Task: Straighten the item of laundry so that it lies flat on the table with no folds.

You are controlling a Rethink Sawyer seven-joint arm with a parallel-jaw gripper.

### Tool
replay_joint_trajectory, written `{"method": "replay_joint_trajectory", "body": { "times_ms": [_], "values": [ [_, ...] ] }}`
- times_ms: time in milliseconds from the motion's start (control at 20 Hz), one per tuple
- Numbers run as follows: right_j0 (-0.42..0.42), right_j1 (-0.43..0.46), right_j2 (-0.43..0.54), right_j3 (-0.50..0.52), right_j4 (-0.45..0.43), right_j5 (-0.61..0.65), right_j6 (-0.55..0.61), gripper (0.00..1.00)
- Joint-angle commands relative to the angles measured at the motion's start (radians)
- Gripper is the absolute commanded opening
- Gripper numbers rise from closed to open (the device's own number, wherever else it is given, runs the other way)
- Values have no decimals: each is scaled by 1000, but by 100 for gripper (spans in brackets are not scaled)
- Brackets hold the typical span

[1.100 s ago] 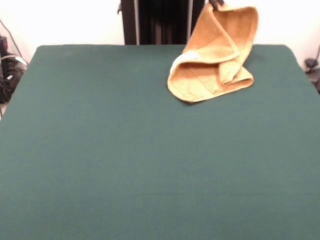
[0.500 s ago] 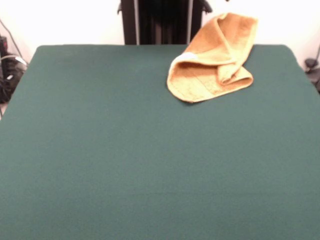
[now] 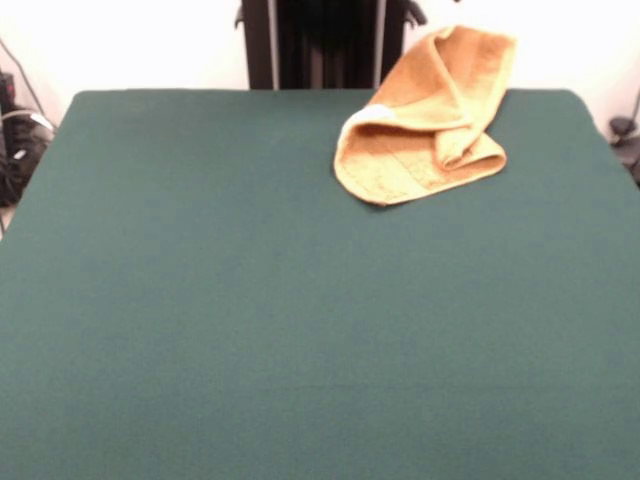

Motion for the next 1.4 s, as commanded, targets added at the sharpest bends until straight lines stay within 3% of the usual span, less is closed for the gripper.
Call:
{"method": "replay_joint_trajectory", "body": {
  "times_ms": [50, 300, 350, 650, 900, 1100, 1400],
  "values": [
    [135, -183, 17, -231, 91, 199, 40, 100],
    [129, -106, 35, -403, -18, 292, -67, 100],
    [159, -106, 15, -444, -33, 321, -87, 100],
    [174, -49, 34, -550, -91, 346, -74, 100],
    [180, 5, 50, -614, -89, 383, -60, 100],
    [218, 54, 27, -676, -104, 360, -44, 100],
    [349, 108, -83, -770, -107, 256, 47, 100]
  ]
}}
